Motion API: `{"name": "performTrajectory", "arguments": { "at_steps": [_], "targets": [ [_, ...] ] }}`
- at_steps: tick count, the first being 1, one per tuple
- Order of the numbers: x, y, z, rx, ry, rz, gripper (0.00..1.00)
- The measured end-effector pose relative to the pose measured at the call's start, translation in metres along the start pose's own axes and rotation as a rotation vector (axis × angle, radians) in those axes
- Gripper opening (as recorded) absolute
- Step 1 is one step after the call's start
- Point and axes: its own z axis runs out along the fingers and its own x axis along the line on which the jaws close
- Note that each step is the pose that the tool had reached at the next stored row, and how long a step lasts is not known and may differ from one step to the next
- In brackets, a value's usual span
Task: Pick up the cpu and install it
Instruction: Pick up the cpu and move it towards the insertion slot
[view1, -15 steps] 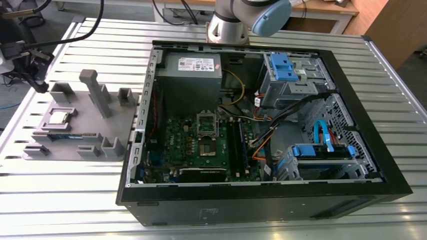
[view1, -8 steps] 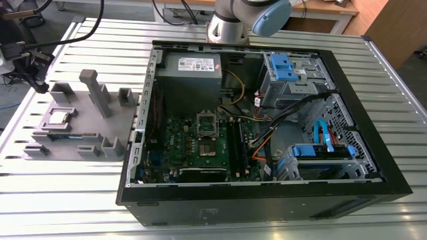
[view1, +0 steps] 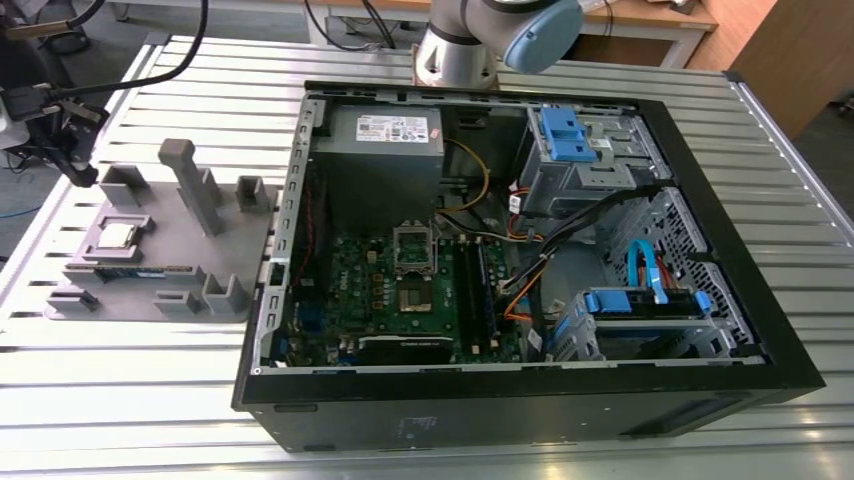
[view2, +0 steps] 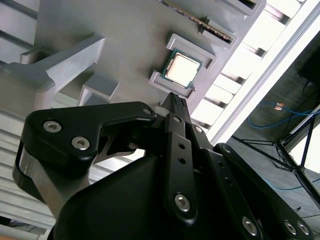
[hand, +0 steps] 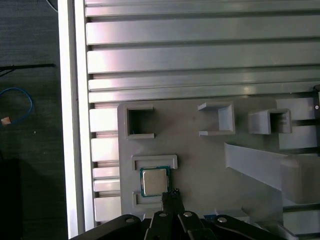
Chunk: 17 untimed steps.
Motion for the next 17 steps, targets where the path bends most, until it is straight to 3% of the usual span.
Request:
{"name": "performTrajectory", "arguments": {
  "at_steps": [9, 17],
  "targets": [
    [0.0032, -0.0005, 0.0056, 0.0000, 0.0000, 0.000, 0.11],
    [0.0050, -0.0012, 0.0189, 0.0000, 0.0000, 0.000, 0.11]
  ]
}}
